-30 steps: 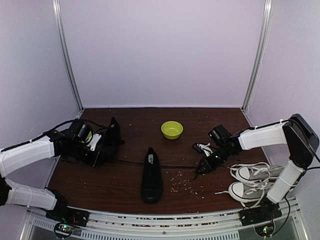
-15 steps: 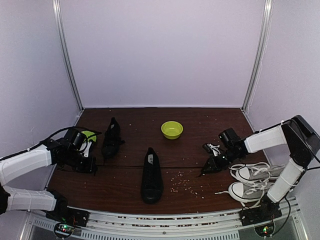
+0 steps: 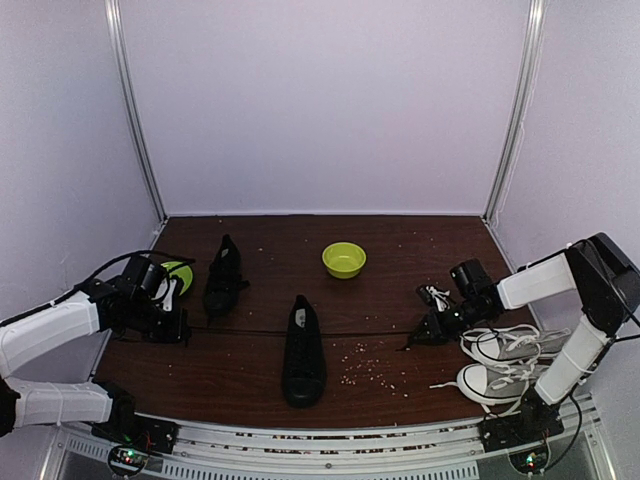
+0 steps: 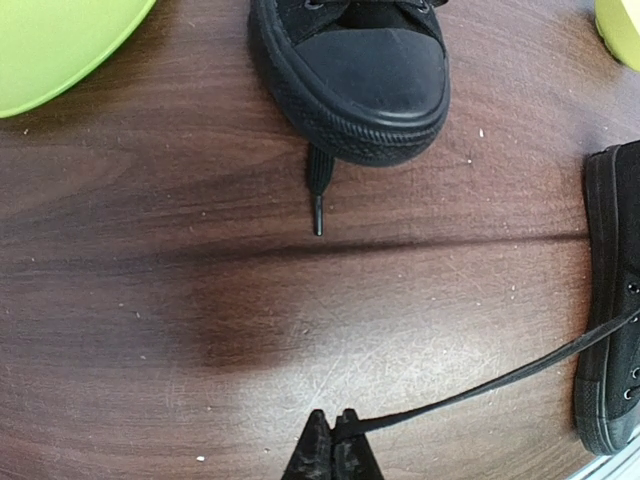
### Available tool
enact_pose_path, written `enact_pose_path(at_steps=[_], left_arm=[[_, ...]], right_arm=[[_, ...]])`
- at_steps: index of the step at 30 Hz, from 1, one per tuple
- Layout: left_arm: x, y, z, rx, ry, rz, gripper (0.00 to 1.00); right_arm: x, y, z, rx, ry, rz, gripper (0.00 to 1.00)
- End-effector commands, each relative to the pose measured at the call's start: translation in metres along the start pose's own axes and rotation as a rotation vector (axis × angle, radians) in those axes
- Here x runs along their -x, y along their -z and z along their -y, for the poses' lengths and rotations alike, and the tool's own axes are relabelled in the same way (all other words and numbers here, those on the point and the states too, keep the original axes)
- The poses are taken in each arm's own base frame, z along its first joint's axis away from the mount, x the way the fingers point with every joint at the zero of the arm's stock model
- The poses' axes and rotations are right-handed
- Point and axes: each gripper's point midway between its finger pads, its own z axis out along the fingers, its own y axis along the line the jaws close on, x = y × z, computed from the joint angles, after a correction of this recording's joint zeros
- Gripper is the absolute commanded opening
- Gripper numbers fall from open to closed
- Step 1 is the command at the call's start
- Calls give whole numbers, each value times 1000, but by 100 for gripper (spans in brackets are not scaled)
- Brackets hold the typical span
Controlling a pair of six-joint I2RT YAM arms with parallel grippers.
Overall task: Tie the shoes
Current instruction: Tie the crossed shoelace on the shoe, then place the shoelace at the center of the board.
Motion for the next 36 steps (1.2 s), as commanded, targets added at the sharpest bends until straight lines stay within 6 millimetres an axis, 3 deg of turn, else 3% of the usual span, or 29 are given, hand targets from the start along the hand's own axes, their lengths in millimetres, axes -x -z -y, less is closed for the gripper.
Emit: enact_pose_path(at_steps=[1, 7, 11, 14, 19, 22, 23, 25, 26, 27, 31, 34, 36], left_arm=[[2, 0, -24, 100, 51, 31, 0], [9, 3, -22, 85, 25, 62, 0], [28, 18, 20, -98, -143, 161, 0], [45, 45, 60, -201, -332, 275, 0], [41, 70, 119, -336, -625, 387, 0], [37, 74, 140, -375, -736, 399, 0], [39, 77, 145, -385, -755, 408, 0], [45, 84, 154, -405, -801, 444, 0], [49, 90, 159, -417, -828, 471, 0], [52, 96, 165, -433, -851, 500, 0], [59, 117, 186, -511, -952, 590, 0], [62, 122, 196, -541, -998, 624, 0], [64, 122, 200, -554, -1020, 635, 0]], right_arm=[[-3, 8, 23, -75, -47, 17, 0], [4, 10, 17, -52, -36, 32, 0], [-4, -4, -34, -40, 168, -69, 0], [-5, -8, -67, -50, 295, -87, 0], [-19, -15, -82, -142, 405, -172, 0], [-25, -10, -92, -218, 494, -208, 16], [-25, -6, -97, -240, 532, -215, 30], [-20, 7, -108, -303, 624, -205, 63], [-15, 16, -116, -336, 680, -190, 94], [-6, 27, -122, -390, 732, -161, 100], [47, 84, -170, -574, 965, 98, 99], [102, 139, -215, -621, 989, 517, 100], [124, 166, -241, -570, 938, 774, 100]])
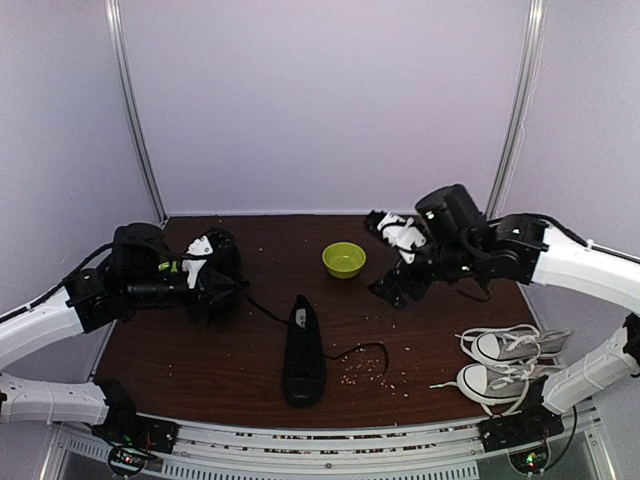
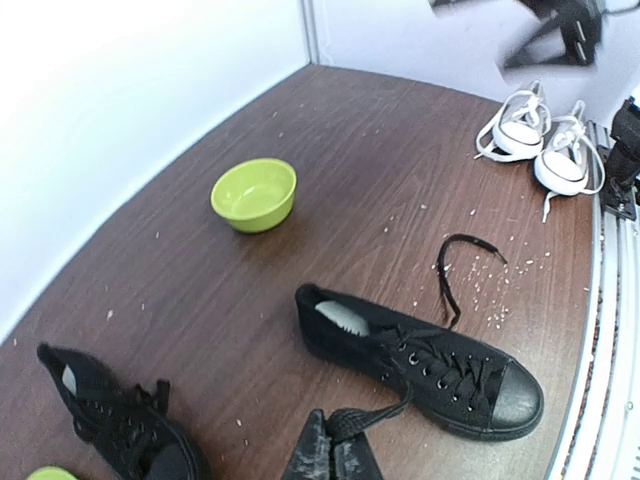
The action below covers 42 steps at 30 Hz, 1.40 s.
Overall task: Tie the shoes
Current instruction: Place the shoelace at the center of the board, then pass from the left arm to the right
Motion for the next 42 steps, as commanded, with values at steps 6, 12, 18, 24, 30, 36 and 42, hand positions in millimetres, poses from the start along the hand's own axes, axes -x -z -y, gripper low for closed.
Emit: enact_pose_path(at_steps=[6, 12, 18, 24, 30, 36, 42], left_arm=[[50, -11, 5, -55, -171, 173, 0], [52, -19, 2, -42, -178, 205, 0], [65, -4, 5, -30, -179, 316, 0], [62, -5, 6, -31, -177, 319, 0], [60, -7, 7, -40, -177, 311, 0], [60, -7, 7, -38, -182, 313, 0], [62, -4, 11, -58, -191, 331, 0]], right_arm=[[97, 32, 10, -26, -35, 589, 100], [91, -22, -60, 284, -45, 518, 100], [71, -82, -106, 339, -5, 431, 92], [60, -119, -133, 433, 20, 409, 68], [60, -134, -138, 439, 21, 424, 48], [51, -142, -139, 442, 13, 388, 22], [51, -138, -136, 440, 15, 378, 5]])
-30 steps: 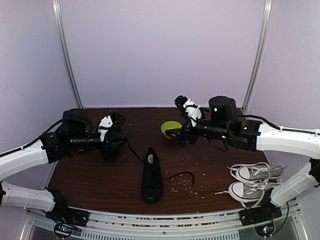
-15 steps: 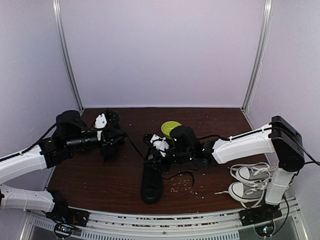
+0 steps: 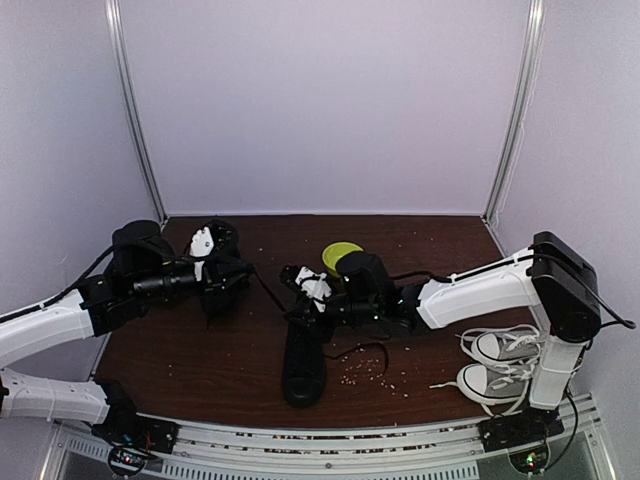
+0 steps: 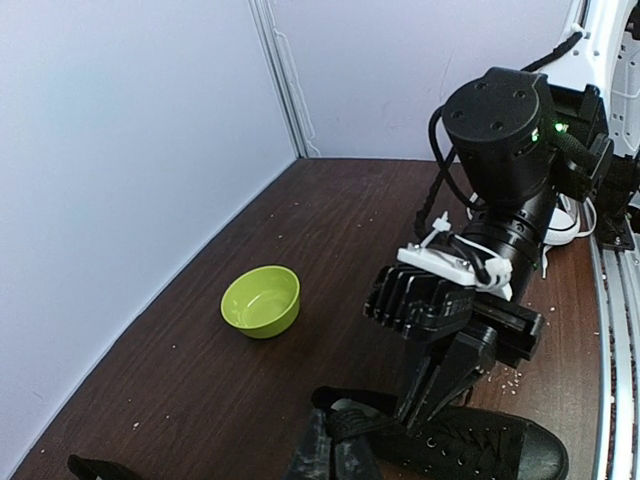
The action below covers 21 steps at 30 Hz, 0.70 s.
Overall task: Tie the shoes
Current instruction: Pass from the left arm to the right
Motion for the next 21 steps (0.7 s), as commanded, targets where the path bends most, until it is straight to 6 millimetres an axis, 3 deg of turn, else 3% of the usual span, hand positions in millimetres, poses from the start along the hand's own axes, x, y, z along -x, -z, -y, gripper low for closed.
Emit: enact_pose_path(at_steps=[1, 12, 19, 21], left_arm=[[17, 3, 6, -26, -26, 83, 0], [12, 1, 20, -105, -39, 82, 0], [-56, -9, 74, -304, -303, -131, 0], [-72, -12, 91, -362, -344, -169, 8]], right_arm=[[10, 0, 1, 7, 5, 18, 3], [11, 6, 15, -20, -51, 35, 0], [11, 7, 24, -15, -99, 69, 0], [10, 6, 23, -2, -97, 70, 0]])
